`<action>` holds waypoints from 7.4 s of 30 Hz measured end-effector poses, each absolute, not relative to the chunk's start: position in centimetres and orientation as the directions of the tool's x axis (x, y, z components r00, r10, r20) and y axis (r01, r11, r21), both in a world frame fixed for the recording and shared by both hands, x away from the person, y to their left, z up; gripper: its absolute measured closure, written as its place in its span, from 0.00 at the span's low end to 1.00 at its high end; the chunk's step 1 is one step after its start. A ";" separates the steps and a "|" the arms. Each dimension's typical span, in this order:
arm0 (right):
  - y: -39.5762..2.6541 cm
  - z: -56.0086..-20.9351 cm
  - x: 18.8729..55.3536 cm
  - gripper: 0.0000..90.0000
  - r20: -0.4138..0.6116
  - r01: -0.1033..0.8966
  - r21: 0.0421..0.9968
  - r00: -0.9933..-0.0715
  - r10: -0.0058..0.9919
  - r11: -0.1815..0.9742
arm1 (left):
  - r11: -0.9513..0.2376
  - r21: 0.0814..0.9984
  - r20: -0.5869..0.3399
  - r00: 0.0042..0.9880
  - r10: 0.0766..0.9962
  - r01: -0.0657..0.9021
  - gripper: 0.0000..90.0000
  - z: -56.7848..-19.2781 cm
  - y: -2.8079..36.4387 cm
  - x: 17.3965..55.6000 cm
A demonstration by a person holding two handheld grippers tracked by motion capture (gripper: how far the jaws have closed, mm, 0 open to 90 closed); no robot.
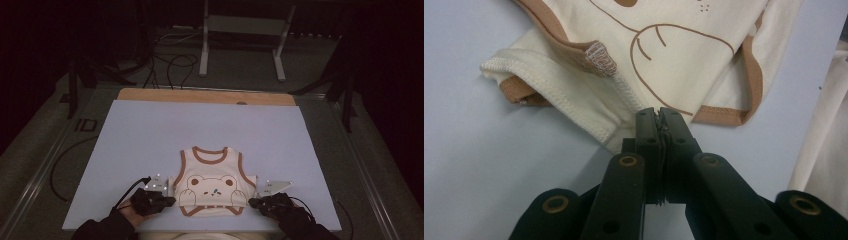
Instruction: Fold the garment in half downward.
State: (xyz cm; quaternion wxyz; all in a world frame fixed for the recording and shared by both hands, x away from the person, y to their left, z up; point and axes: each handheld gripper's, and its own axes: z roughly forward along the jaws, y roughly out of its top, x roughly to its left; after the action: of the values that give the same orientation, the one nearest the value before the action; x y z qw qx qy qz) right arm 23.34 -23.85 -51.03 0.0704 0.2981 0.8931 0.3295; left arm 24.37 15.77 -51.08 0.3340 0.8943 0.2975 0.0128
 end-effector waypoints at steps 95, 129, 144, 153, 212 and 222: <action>-20.8 -45.4 38.0 0.11 0.073 0.363 0.724 -0.886 0.458 0.586 | -0.574 0.719 -0.150 0.895 0.421 0.391 0.00 -46.2 14.9 37.2; -20.5 -51.0 41.5 0.47 0.011 0.397 0.600 -0.872 0.489 0.695 | -0.648 0.636 -0.089 0.874 0.477 0.418 0.44 -51.6 12.5 41.2; -20.1 -51.0 41.1 0.73 0.040 0.418 0.589 -0.870 0.491 0.691 | -0.677 0.614 -0.066 0.881 0.468 0.405 0.86 -51.3 11.2 40.4; -19.6 -50.8 41.0 0.92 0.052 0.420 0.564 -0.877 0.477 0.711 | -0.669 0.617 -0.101 0.885 0.455 0.414 0.96 -51.3 11.4 40.6; -20.7 -37.0 45.1 0.92 -0.120 0.310 0.726 -0.822 0.557 0.614 | -0.533 0.805 0.038 0.873 0.487 0.262 0.97 -38.0 13.0 44.4; -20.9 -35.2 46.5 0.92 -0.146 0.302 0.743 -0.798 0.585 0.598 | -0.499 0.827 0.048 0.853 0.521 0.259 0.96 -36.4 12.6 46.0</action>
State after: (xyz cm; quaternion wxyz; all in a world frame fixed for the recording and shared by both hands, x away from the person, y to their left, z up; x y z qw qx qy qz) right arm 46.53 -20.89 -35.22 0.1910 0.2540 0.8731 0.3696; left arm 46.04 12.57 -36.39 0.4452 0.8532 0.2283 0.1470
